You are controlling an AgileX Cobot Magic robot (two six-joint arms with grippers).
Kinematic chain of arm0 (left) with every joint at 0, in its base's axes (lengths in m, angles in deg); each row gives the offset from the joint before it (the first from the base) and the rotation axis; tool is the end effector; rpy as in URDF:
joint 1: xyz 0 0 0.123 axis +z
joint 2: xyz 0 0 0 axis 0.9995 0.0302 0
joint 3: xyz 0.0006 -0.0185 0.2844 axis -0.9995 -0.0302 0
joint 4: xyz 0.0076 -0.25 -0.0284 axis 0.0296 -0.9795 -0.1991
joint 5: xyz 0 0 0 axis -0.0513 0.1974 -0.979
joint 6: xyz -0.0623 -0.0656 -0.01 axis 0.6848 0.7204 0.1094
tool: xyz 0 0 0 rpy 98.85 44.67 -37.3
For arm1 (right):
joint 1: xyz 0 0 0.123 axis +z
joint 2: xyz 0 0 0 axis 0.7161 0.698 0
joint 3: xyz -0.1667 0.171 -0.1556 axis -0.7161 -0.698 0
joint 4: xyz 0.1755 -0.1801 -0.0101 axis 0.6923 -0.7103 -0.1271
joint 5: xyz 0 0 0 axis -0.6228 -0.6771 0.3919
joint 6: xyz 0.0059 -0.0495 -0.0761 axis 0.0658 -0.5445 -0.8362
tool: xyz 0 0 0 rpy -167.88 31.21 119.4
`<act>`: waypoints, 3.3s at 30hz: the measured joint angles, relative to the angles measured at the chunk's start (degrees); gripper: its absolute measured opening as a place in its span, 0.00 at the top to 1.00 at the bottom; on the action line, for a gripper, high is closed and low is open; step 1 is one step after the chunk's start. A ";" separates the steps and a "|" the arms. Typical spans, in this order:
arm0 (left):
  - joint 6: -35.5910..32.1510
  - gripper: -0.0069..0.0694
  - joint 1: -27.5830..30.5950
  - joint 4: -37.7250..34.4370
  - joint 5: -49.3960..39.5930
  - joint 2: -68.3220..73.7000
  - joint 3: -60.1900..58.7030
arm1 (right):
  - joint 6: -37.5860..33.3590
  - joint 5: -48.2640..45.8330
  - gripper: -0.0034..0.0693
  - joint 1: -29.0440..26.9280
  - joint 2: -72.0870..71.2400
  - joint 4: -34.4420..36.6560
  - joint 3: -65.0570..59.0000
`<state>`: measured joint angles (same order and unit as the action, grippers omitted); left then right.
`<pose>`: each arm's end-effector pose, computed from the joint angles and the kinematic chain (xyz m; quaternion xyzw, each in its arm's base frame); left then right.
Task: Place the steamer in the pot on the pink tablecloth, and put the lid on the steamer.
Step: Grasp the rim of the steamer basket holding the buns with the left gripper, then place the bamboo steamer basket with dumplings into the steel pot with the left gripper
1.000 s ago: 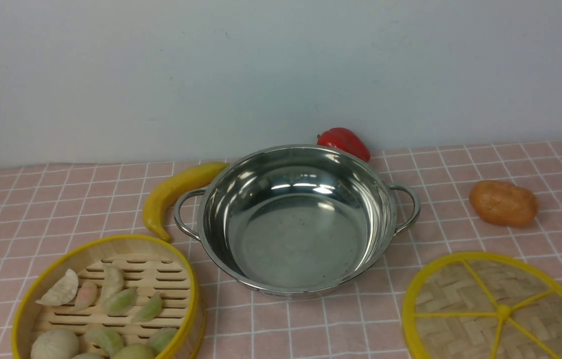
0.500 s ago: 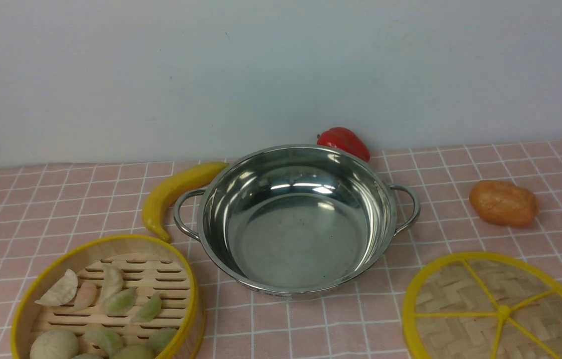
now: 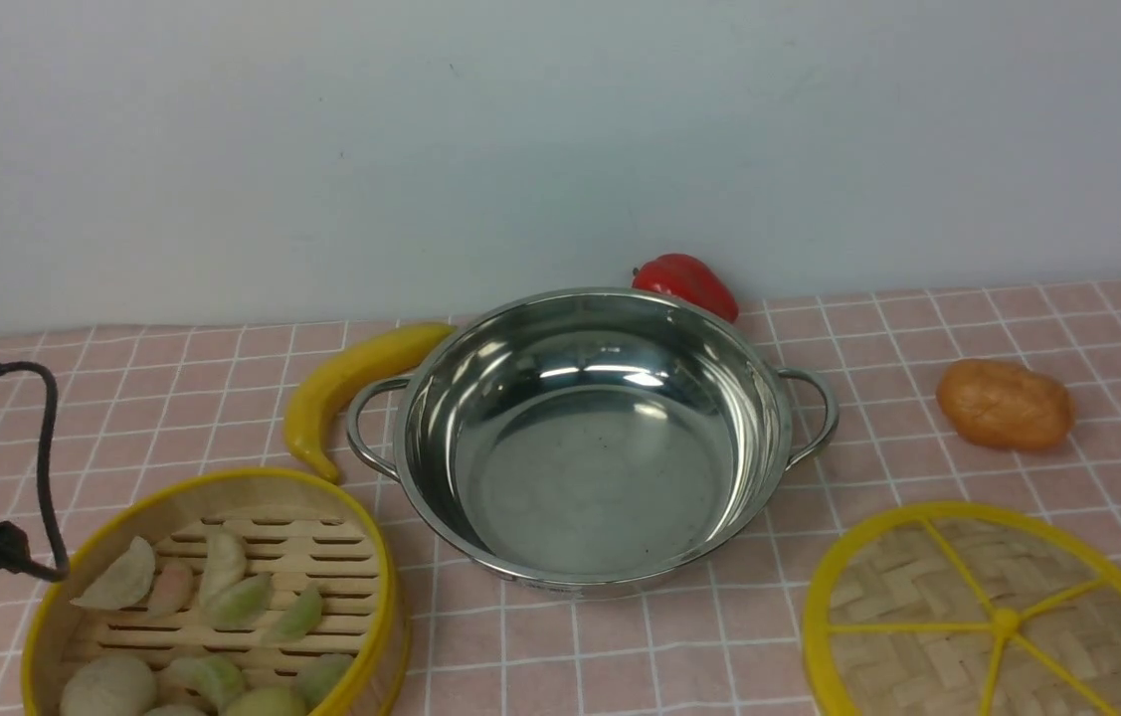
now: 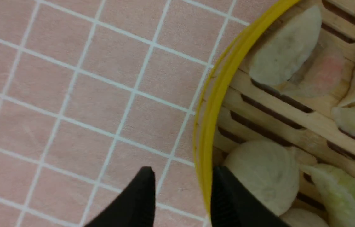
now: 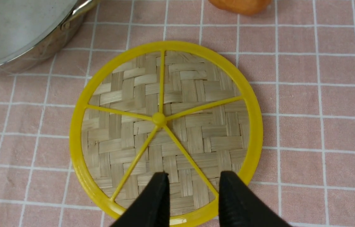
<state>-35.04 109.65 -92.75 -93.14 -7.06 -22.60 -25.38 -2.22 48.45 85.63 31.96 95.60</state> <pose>0.2259 0.0817 0.2254 -0.2097 0.9685 -0.0139 0.1338 0.1248 0.0177 0.3074 0.0048 0.9561 0.0830 0.2809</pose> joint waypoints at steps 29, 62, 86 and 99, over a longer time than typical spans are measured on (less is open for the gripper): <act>-7.35 0.87 0.57 -5.15 8.69 17.47 0.42 | -0.38 -0.17 0.62 0.00 0.00 1.50 0.00; 2.02 0.87 -33.22 2.54 -21.10 36.80 60.01 | -0.55 -0.29 0.62 0.00 0.00 3.26 0.00; 2.38 0.87 -35.51 -1.07 -20.12 52.47 68.17 | -0.55 -0.60 0.62 0.00 0.00 4.12 0.00; 2.44 0.87 -37.31 1.78 -19.18 54.63 68.21 | -0.55 -1.61 0.62 0.00 0.00 4.16 0.00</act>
<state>-32.60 72.34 -90.97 -112.32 47.57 45.61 -25.92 -3.84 48.45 85.63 36.12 95.60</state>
